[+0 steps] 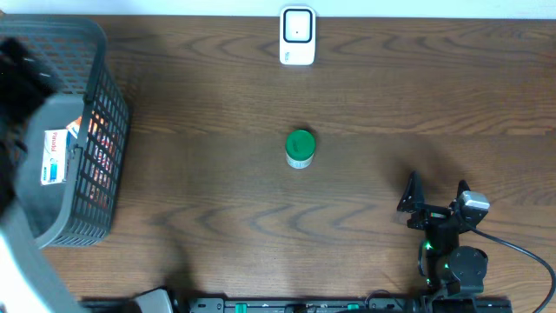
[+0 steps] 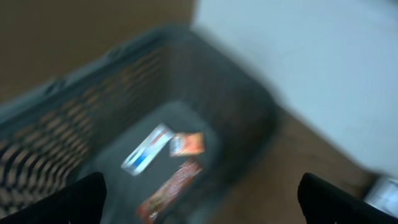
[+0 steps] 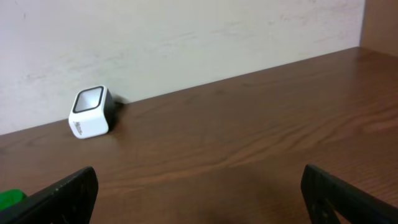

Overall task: Scan the item barcode
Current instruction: 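Carry the green-capped container to the scanner and set it on the table, then return the left gripper to the basket and grasp the orange tissue pack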

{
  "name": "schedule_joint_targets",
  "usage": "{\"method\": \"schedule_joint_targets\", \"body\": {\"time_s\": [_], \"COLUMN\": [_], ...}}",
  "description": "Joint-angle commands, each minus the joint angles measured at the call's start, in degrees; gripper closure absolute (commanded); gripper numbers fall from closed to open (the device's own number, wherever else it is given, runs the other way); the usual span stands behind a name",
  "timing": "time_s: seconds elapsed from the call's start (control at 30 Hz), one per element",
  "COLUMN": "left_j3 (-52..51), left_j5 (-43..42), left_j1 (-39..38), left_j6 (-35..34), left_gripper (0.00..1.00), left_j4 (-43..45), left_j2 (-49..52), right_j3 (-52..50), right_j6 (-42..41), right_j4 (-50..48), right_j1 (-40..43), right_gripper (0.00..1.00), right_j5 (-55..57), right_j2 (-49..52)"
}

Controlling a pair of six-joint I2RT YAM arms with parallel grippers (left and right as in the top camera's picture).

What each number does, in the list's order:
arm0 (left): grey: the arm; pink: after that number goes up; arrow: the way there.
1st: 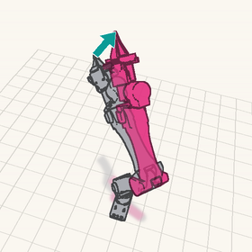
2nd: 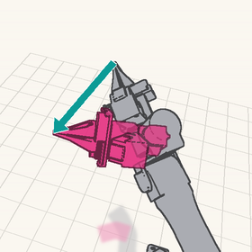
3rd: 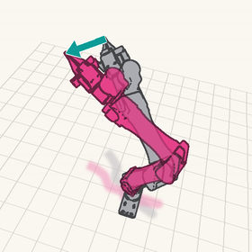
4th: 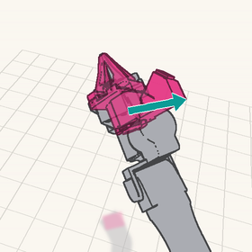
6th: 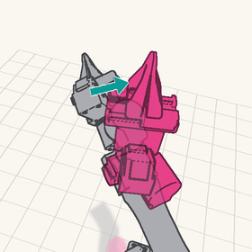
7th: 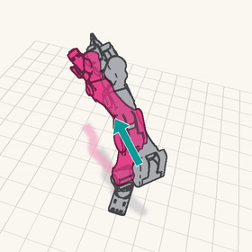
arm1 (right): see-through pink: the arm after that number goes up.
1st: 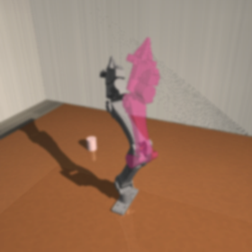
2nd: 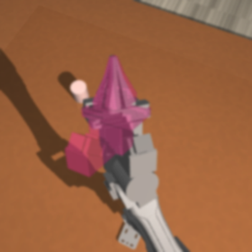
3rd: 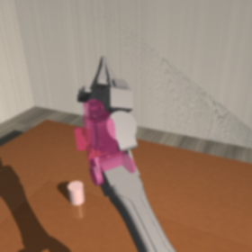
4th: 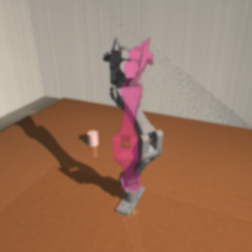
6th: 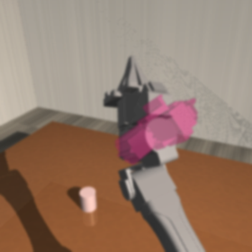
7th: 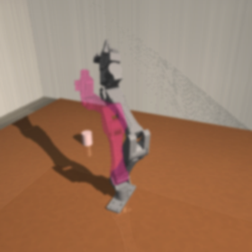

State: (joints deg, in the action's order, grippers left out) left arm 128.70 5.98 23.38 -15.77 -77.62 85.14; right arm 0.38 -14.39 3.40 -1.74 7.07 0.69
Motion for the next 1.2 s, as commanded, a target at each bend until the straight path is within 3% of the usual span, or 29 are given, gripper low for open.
{"method": "schedule_joint_targets", "body": {"time_s": [0.0, 0.07, 0.4, 0.63, 0.8, 1.17], "left_j3": [-2.8, -3.8, -6.0, -6.0, -6.0, -7.1], "left_j5": [-8.6, -10.1, -10.1, -8.3, -8.3, -8.3], "left_j1": [7.6, 9.2, 7.3, 6.2, 6.0, 3.8], "left_j6": [3.7, 6.2, 4.9, -5.4, -6.4, -6.2], "left_gripper": [0.01, 0.00, 0.00, 0.00, 0.00, 0.00], "left_j4": [-0.7, -0.5, 0.4, 2.0, 2.5, 4.7], "left_j2": [6.4, 9.3, 25.3, 36.6, 42.8, 47.8], "right_j3": [-0.1, -0.1, -0.1, -0.1, -0.1, -0.1], "right_j6": [0.8, 0.8, 0.8, 0.8, 0.8, 0.8], "right_j4": [0.2, 0.2, 0.2, 0.2, 0.2, 0.2], "right_j1": [0.7, 0.7, 0.7, 0.7, 0.7, 0.7], "right_gripper": [0.01, 0.01, 0.01, 0.01, 0.01, 0.01], "right_j5": [-0.1, -0.1, -0.1, -0.1, -0.1, -0.1], "right_j2": [-0.3, -0.3, -0.3, -0.3, -0.3, -0.3]}}
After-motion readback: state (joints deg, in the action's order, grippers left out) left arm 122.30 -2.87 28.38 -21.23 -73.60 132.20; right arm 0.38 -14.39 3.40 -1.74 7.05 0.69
